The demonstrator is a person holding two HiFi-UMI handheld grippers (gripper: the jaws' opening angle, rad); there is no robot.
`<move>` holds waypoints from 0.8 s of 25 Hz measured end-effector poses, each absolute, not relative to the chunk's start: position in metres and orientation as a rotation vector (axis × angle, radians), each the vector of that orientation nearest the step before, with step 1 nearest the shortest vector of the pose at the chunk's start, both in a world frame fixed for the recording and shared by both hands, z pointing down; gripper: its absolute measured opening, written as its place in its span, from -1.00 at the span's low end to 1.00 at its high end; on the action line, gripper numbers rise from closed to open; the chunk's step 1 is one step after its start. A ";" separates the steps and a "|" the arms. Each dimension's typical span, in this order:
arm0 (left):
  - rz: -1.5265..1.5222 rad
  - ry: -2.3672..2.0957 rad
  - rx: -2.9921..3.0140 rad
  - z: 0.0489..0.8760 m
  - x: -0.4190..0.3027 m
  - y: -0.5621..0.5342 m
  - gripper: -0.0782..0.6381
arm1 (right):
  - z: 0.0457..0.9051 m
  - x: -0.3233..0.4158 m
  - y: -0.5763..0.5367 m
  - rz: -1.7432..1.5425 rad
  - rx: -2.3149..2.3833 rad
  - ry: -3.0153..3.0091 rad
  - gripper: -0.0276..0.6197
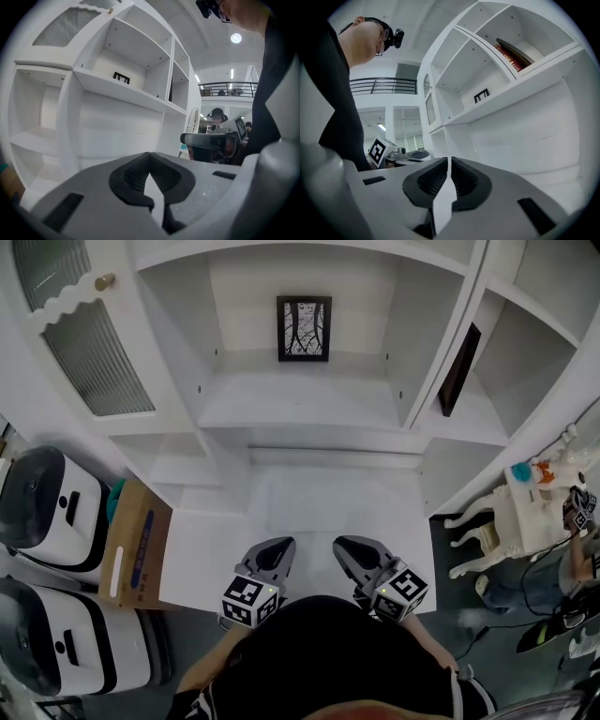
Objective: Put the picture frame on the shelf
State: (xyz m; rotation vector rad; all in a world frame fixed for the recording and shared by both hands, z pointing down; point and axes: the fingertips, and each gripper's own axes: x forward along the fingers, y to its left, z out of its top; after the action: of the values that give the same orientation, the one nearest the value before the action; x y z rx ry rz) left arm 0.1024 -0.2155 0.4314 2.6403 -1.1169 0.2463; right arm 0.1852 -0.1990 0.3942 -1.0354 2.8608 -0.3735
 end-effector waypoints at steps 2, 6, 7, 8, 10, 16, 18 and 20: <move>0.229 -1.139 2.652 0.425 0.100 -0.215 -0.76 | 0.390 0.183 -0.196 -0.355 -1.020 2.868 -0.83; 0.195 -1.196 2.685 0.405 0.092 -0.213 -0.76 | 0.386 0.178 -0.185 -0.220 -1.026 2.959 -0.85; 0.195 -1.212 2.694 0.401 0.090 -0.213 -0.76 | 0.385 0.177 -0.184 -0.190 -1.028 2.970 -0.85; 0.197 -1.225 2.702 0.398 0.089 -0.212 -0.76 | 0.384 0.176 -0.182 -0.169 -1.031 2.978 -0.85; 0.203 -1.237 2.708 0.396 0.087 -0.211 -0.76 | 0.383 0.177 -0.181 -0.147 -1.035 2.986 -0.86; 0.218 -1.217 2.678 0.405 0.089 -0.203 -0.76 | 0.380 0.176 -0.177 -0.126 -1.030 2.997 -0.86; 0.230 -1.226 2.696 0.400 0.089 -0.202 -0.76 | 0.379 0.175 -0.176 -0.102 -1.026 3.001 -0.86; 0.230 -1.232 2.705 0.396 0.089 -0.202 -0.76 | 0.379 0.175 -0.175 -0.098 -1.023 2.997 -0.86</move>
State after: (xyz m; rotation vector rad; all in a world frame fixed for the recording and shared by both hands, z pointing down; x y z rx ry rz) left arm 0.0890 -0.2017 0.3963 2.7046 -1.2320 0.2297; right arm 0.1753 -0.1755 0.3795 -1.0228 2.9969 -0.0980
